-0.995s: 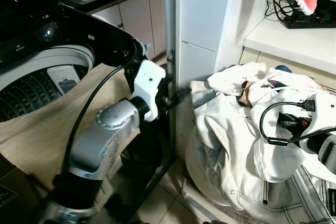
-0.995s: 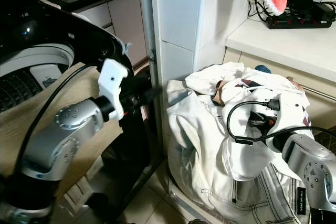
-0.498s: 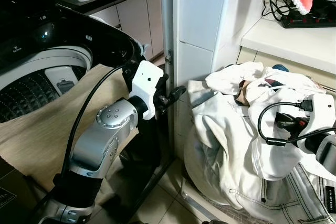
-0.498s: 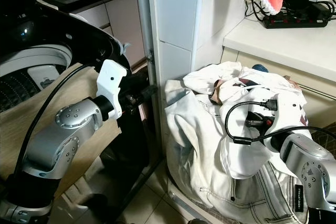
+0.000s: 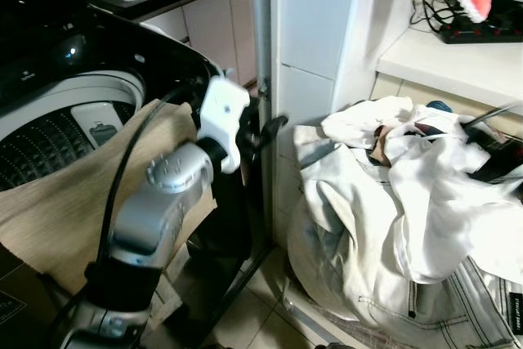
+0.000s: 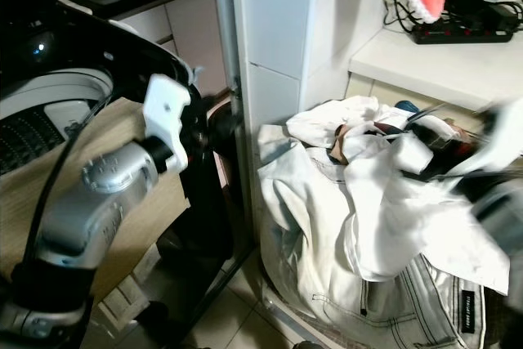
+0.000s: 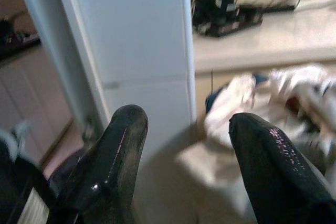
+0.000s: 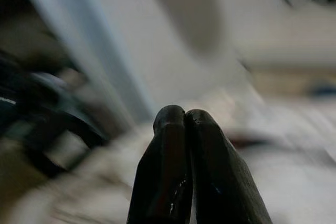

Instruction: Clothes washing

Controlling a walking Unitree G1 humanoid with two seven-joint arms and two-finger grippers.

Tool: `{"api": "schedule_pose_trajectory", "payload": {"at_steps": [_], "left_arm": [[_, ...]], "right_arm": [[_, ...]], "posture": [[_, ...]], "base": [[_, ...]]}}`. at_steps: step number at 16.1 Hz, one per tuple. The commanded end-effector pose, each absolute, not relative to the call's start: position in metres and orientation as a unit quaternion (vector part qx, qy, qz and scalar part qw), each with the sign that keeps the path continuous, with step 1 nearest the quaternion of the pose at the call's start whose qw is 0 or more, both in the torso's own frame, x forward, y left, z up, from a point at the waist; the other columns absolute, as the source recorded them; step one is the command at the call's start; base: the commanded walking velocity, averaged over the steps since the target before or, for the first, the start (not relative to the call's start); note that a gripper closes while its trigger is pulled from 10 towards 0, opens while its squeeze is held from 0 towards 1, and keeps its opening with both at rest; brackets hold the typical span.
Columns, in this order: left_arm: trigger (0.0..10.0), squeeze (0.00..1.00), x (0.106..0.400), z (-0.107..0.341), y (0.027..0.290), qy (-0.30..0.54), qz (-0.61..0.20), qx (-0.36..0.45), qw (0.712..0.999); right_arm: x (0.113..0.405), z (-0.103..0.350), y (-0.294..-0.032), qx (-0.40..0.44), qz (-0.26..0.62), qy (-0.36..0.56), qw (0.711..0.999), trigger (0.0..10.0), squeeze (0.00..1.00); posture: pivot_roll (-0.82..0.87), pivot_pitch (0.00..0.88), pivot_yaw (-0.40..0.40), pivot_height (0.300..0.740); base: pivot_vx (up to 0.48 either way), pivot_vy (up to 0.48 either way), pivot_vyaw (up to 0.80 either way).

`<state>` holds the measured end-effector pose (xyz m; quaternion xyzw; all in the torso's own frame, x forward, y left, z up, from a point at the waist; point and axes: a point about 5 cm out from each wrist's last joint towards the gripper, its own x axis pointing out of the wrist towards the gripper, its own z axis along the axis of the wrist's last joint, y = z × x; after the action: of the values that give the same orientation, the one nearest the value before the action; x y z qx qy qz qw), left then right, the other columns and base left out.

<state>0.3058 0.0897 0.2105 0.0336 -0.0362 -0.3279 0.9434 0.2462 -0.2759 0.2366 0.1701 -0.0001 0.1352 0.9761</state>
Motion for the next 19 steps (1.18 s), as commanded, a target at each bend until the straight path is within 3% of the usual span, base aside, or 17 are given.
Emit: {"api": "schedule_pose_trajectory", "payload": {"at_steps": [1, 2, 3, 4, 5, 8, 10, 12, 15, 19], "left_arm": [[10.0, 0.0, 0.306, 0.218, 0.089, -0.047, -0.332, 0.029, 0.942], [10.0, 0.0, 0.306, 0.218, 0.086, -0.053, -0.337, 0.041, 0.939], [10.0, 0.0, 0.307, 0.215, 0.085, -0.056, -0.335, 0.057, 0.939], [10.0, 0.0, 0.306, 0.213, 0.084, -0.052, -0.338, 0.058, 0.938], [10.0, 0.0, 0.305, 0.211, 0.082, -0.048, -0.348, 0.062, 0.934], [10.0, 0.0, 0.304, 0.21, 0.082, -0.046, -0.355, 0.062, 0.932], [10.0, 0.0, 0.302, 0.206, 0.084, -0.027, -0.365, 0.056, 0.929], [10.0, 0.0, 0.294, 0.199, 0.08, -0.012, -0.409, 0.071, 0.91], [10.0, 0.0, 0.291, 0.197, 0.079, -0.006, -0.421, 0.078, 0.903], [10.0, 0.0, 0.279, 0.201, 0.073, -0.016, -0.482, 0.055, 0.874]], "right_arm": [[0.241, 0.248, -0.271, 0.169, 0.174, -0.017, 0.97, 0.0, 0.0], [0.238, 0.241, -0.273, 0.092, 0.169, 0.031, 0.981, 0.0, 0.0], [0.24, 0.227, -0.277, 0.014, 0.129, 0.095, 0.987, 10.0, 0.0], [0.242, 0.222, -0.278, 0.005, 0.112, 0.109, 0.988, 10.0, 0.07], [0.248, 0.218, -0.277, 0.035, 0.096, 0.104, 0.989, 10.0, 1.0], [0.258, 0.224, -0.267, 0.067, 0.092, 0.078, 0.99, 10.0, 1.0], [0.265, 0.219, -0.268, 0.041, 0.062, 0.083, 0.994, 10.0, 1.0], [0.271, 0.211, -0.269, 0.024, 0.018, 0.096, 0.995, 10.0, 1.0], [0.274, 0.209, -0.264, 0.026, 0.014, 0.097, 0.995, 10.0, 1.0], [0.277, 0.201, -0.262, 0.034, -0.012, 0.103, 0.994, 10.0, 1.0]], "posture": [[-0.2, 0.002, 0.072, 0.74], [-0.21, 0.003, 0.075, 0.74], [-0.22, 0.004, 0.078, 0.74], [-0.22, 0.006, 0.08, 0.74], [-0.22, 0.007, 0.08, 0.74], [-0.21, 0.005, 0.073, 0.74], [-0.21, 0.005, 0.07, 0.74], [-0.21, 0.004, 0.067, 0.74], [-0.2, 0.003, 0.064, 0.74], [-0.2, 0.0, 0.064, 0.74]], "base": [[0.0, 0.0, 0.0], [0.0, 0.0, 0.0], [0.0, 0.0, 0.0], [0.0, 0.0, 0.0], [0.0, 0.0, 0.0], [0.0, 0.0, 0.0], [0.0, 0.0, 0.0], [0.0, 0.0, 0.0], [0.0, 0.0, 0.0], [0.0, 0.0, 0.0]]}}
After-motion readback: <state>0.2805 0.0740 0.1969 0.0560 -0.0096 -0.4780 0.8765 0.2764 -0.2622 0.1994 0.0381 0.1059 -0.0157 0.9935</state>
